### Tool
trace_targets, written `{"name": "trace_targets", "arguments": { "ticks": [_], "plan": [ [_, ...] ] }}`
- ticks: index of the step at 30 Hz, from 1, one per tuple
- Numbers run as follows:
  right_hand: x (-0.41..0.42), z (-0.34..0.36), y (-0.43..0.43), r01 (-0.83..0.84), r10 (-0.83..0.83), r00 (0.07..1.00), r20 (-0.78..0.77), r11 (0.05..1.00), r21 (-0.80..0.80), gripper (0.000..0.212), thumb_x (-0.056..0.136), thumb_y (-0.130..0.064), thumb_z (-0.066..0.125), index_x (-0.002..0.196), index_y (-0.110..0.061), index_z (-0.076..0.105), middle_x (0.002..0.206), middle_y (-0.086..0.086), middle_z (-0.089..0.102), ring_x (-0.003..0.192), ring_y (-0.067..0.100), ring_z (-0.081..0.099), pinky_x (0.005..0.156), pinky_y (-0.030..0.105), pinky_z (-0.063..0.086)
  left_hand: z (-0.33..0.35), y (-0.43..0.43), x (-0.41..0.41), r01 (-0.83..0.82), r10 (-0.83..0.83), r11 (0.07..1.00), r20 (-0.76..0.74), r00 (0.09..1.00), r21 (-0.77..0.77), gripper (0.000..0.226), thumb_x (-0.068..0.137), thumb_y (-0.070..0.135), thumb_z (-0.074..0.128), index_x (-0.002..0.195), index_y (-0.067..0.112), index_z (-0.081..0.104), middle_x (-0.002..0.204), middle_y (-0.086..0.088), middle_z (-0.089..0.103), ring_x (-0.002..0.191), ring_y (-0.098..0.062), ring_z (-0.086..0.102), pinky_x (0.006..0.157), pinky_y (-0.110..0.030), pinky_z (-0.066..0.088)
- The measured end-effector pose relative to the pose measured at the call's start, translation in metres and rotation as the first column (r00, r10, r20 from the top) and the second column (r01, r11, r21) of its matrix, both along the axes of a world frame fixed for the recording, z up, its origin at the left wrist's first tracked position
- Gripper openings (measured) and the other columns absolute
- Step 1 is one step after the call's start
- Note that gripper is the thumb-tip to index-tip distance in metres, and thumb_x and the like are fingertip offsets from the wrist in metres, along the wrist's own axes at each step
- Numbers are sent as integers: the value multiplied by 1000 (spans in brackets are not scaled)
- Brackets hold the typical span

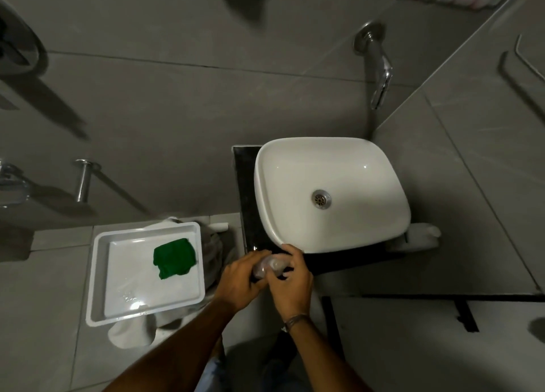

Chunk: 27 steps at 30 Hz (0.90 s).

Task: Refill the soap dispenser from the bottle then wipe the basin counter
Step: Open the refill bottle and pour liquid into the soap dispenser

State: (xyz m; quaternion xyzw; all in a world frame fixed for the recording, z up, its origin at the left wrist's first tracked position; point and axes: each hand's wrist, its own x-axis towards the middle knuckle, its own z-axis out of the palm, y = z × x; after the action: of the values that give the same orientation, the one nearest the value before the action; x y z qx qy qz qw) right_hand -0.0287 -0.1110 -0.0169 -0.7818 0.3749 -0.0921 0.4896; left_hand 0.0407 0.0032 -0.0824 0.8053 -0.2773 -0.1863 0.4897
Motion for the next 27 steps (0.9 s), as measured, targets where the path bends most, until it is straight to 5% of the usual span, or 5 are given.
{"name": "trace_targets", "arguments": {
  "ticks": [5, 14, 19, 22, 27],
  "plan": [
    [-8, -2, 13, 159, -175, 978, 113, 977, 139, 91, 66, -3, 94, 140, -31, 49, 121, -12, 66, 104, 9, 69, 76, 20, 62, 1, 0, -3, -26, 26, 1000, -30, 999, -10, 62, 87, 44, 70, 141, 13, 65, 133, -6, 73, 118, -23, 71, 102, -45, 58],
    [-34, 16, -17, 303, -397, 874, 281, 896, 326, 42, 78, 16, 79, 116, 1, 71, 107, 7, 79, 101, 19, 76, 87, 29, 60, -7, -4, -2, -42, 42, 999, -20, 999, 19, 64, 80, 35, 91, 137, 19, 66, 131, 2, 72, 120, -17, 69, 103, -35, 56],
    [-64, 22, -80, 455, -740, 638, 213, 586, 671, 23, 91, 8, 68, 93, -14, 75, 98, 0, 79, 96, 16, 72, 86, 31, 54, -11, -8, -4, -67, 68, 997, -28, 997, 40, 65, 77, 29, 93, 135, 23, 65, 129, 7, 72, 117, -10, 67, 100, -27, 54],
    [-61, 3, -99, 463, -767, 637, 79, 462, 757, 22, 96, 4, 61, 107, -11, 73, 107, 8, 73, 106, 20, 68, 89, 27, 53, -15, -11, -4, -72, 74, 996, -30, 997, 57, 65, 77, 30, 93, 135, 28, 64, 127, 12, 71, 115, -7, 67, 99, -26, 54],
    [-34, -41, -110, 514, -723, 679, -127, 345, 785, 22, 97, -1, 59, 94, -19, 72, 88, -3, 69, 81, 7, 67, 76, 20, 53, -23, -12, -2, -72, 73, 992, -2, 997, 99, 67, 77, 31, 93, 137, 31, 62, 129, 19, 65, 116, -4, 63, 100, -28, 51]
  ]
}}
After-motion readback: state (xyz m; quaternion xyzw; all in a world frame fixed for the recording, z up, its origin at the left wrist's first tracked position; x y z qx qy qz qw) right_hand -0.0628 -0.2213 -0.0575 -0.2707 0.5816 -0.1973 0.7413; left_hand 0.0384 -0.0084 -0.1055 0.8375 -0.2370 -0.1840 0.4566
